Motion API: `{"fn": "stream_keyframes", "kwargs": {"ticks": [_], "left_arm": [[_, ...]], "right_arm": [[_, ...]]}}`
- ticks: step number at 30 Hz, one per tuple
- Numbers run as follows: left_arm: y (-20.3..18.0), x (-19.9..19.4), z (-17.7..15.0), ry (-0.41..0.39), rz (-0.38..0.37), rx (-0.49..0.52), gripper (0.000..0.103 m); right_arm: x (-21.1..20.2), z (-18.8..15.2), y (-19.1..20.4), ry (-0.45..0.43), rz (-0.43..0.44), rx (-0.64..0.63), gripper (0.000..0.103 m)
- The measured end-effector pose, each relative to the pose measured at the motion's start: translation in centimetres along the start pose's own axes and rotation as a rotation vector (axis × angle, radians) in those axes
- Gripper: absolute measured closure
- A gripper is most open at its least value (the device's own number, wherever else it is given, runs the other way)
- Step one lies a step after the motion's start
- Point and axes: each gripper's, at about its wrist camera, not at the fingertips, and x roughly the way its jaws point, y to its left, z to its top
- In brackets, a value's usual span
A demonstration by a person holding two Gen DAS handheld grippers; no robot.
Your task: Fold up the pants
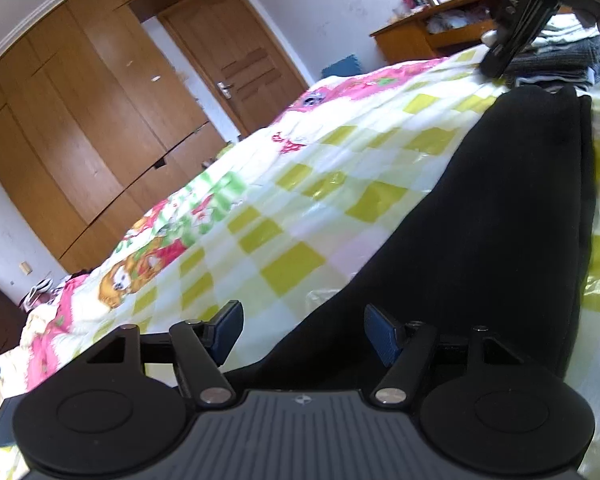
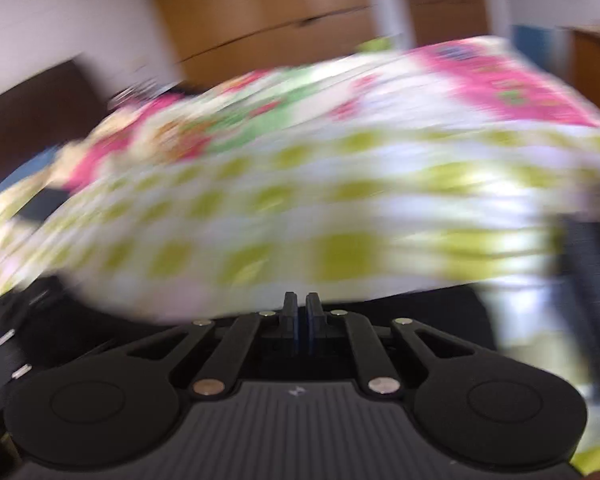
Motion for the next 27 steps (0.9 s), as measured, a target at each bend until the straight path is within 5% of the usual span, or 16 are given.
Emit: {"fn": "stream_keyframes", "kwargs": {"ticks": [2,4,5,8,12,16,19,22,23,27], "left_arm": [[-0.9,1.8,-0.6,0.053,0.042,0.054,0.022],[-0.9,2.6,-1.1,0.072,0.055,0.049,0.019],[-0.8,2.7,-1.0,0.082,0.057,0.041,0.017],[-0.4,2.7,-0.8,0.098,0.082,0.054,0.015],[1.0,2.3,-0.7,0.126,0.119,0.01,0.016],[0.5,-0.2,-1.1,0.072,0.177,0.017,0.016],[-0.9,-0.2,-1.9,0.114,0.119,0.051,0.016],[-1.9,-0.4,-2.4,0.088,0.14,0.117,0.016],[-1.8,-0.5,-2.1,0.094,0.135,0.122,0.016],[-1.3,-1.0,-2.0,0.113,0.114,0.13,0.016]], "right_arm": [[3.5,-0.8,2.3,0.047,0.1,-0.045,0.096],[7.5,-1.1,3.0,0.097,0.07,-0.058,0.1],[9.2,-1.1,2.3,0.103,0.006,-0.026,0.103],[10.6,-0.6,-1.0,0.079,0.054,0.174,0.103],[5.3,-0.5,-1.1,-0.002,-0.058,0.098,0.091],[-0.7,-3.3,-2.6,-0.058,-0.13,0.164,0.091],[-1.8,-6.4,-4.5,0.01,-0.262,0.226,0.103],[-3.5,-7.9,-6.4,-0.025,-0.203,0.388,0.101],[-4.5,-8.0,-6.5,-0.058,-0.214,0.412,0.09],[-7.3,-9.3,-7.3,-0.129,-0.207,0.514,0.09]]}}
